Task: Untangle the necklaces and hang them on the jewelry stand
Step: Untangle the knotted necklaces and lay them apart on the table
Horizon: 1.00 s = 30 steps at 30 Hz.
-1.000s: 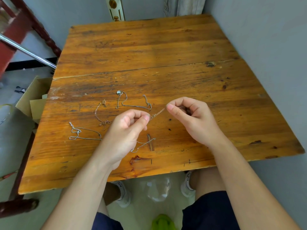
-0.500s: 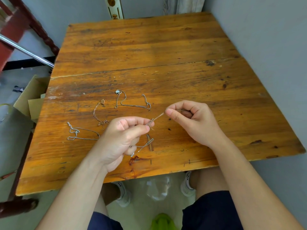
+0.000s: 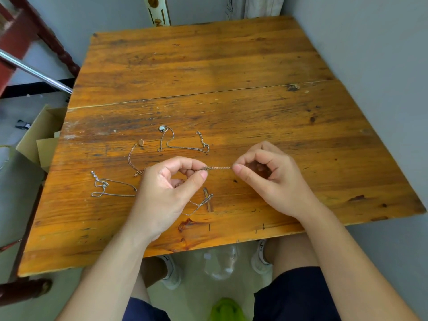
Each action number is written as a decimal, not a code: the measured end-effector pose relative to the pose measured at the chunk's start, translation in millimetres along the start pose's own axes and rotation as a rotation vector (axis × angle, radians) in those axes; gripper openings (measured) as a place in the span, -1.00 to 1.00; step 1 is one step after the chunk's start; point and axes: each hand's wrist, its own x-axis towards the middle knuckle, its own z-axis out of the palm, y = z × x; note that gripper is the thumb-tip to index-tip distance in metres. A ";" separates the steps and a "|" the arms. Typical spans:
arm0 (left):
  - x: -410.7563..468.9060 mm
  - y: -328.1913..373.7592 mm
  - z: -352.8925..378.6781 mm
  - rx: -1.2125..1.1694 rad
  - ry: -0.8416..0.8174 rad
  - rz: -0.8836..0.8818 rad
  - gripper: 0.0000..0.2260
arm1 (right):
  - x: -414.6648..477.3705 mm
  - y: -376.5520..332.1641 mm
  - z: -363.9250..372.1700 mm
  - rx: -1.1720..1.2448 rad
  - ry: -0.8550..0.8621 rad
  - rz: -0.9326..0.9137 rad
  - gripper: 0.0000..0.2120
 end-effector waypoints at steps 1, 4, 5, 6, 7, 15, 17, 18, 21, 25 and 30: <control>-0.2 -1.1 -0.5 0.030 0.007 0.022 -0.93 | -1.0 0.4 0.5 -0.014 -0.002 -0.010 -0.97; -1.2 -4.3 -0.6 0.102 0.023 0.076 -0.93 | -3.8 0.6 3.2 -0.052 0.000 -0.036 -0.96; -1.8 -4.6 -0.5 0.122 0.027 0.091 -0.93 | -4.9 0.6 4.0 -0.070 0.003 -0.049 -0.96; -2.5 -4.7 -0.5 0.143 0.028 0.107 -0.93 | -6.2 0.7 4.2 -0.090 0.003 -0.062 -0.96; -3.4 -4.7 -0.7 0.169 0.025 0.122 -0.93 | -7.8 0.8 3.9 -0.107 -0.005 -0.072 -0.97; -7.5 -10.5 1.0 0.418 -0.090 0.187 -0.92 | -24.1 2.4 1.8 -0.332 -0.013 -0.092 -0.93; -8.0 -13.7 2.2 0.433 -0.111 0.187 -0.95 | -26.7 3.8 1.7 -0.383 -0.007 -0.082 -0.91; -7.9 -15.1 2.8 0.449 -0.120 0.191 -0.94 | -27.8 4.4 2.0 -0.400 -0.006 -0.079 -0.91; -6.9 -17.3 4.9 0.486 -0.142 0.208 -0.93 | -30.6 6.1 4.6 -0.439 -0.003 -0.090 -0.90; -5.0 -18.0 5.5 0.510 -0.161 0.214 -0.92 | -31.4 6.2 9.7 -0.438 0.013 -0.106 -0.78; -5.1 -17.0 2.8 0.562 -0.190 0.240 -0.94 | -28.0 -0.7 19.3 -0.297 -0.010 -0.156 -0.74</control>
